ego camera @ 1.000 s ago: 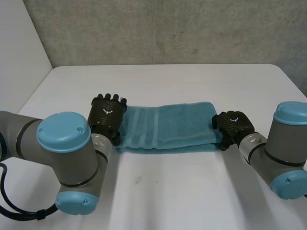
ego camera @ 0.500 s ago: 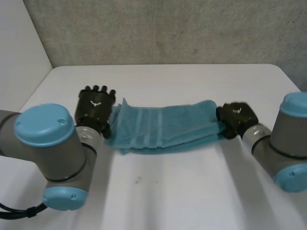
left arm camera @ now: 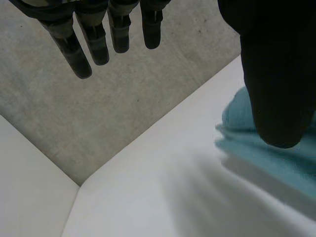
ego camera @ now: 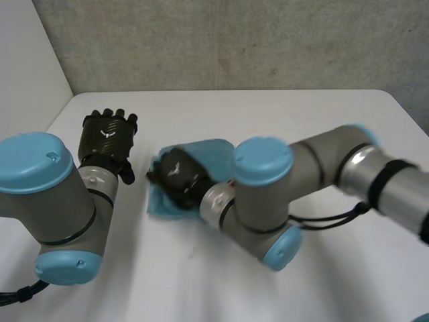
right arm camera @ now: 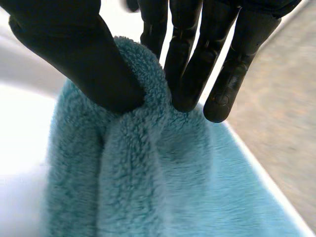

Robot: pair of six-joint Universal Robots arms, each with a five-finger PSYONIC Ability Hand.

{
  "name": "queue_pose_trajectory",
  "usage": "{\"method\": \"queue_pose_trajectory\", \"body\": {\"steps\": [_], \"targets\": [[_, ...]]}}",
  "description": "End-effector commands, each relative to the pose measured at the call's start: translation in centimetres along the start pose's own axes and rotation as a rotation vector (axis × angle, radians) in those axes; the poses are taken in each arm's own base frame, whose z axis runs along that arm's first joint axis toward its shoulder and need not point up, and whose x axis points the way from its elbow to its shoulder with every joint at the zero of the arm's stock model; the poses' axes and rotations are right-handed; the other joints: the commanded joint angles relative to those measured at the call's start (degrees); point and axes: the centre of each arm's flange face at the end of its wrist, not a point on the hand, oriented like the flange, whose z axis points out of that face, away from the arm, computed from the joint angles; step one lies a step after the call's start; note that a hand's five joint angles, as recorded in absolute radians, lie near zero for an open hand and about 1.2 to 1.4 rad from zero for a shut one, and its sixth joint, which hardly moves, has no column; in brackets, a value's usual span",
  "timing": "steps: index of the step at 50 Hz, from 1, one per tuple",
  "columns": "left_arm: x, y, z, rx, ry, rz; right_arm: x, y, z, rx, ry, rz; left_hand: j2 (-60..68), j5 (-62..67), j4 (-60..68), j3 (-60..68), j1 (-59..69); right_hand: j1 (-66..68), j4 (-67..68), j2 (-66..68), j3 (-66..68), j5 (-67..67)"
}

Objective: Fold the laundry

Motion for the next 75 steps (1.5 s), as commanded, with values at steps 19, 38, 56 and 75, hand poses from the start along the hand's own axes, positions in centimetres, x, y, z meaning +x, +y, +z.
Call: {"method": "queue_pose_trajectory", "body": {"steps": [19,38,56,75], "targets": [[3.4,-3.7,2.6,0.086,0.243,-0.258,10.8,-2.8,-4.7,0.027,0.39,0.447,0.01,-0.69,-0.19,-0.63,0.24,-40.85,-58.31,-56.91,-57.57,-55.64],[3.0,3.9,3.4,-0.253,0.213,-0.225,10.0,5.7,-2.3,-0.299,0.328,0.619,0.01,-0.69,-0.19,-0.63,0.24,-40.85,-58.31,-56.91,-57.57,-55.64],[0.5,-3.1,1.6,-0.089,0.199,-0.232,15.8,-4.5,-6.5,-0.087,0.471,0.526,-0.83,-1.53,-1.03,-1.47,-0.6,-40.85,-58.31,-56.91,-57.57,-55.64],[-7.8,-13.5,-4.5,0.086,0.139,-0.297,20.9,-8.6,-19.5,-0.088,0.852,0.351,-1.67,-2.37,-1.88,-2.31,-1.45,-40.85,-58.31,-56.91,-57.57,-55.64]]}}
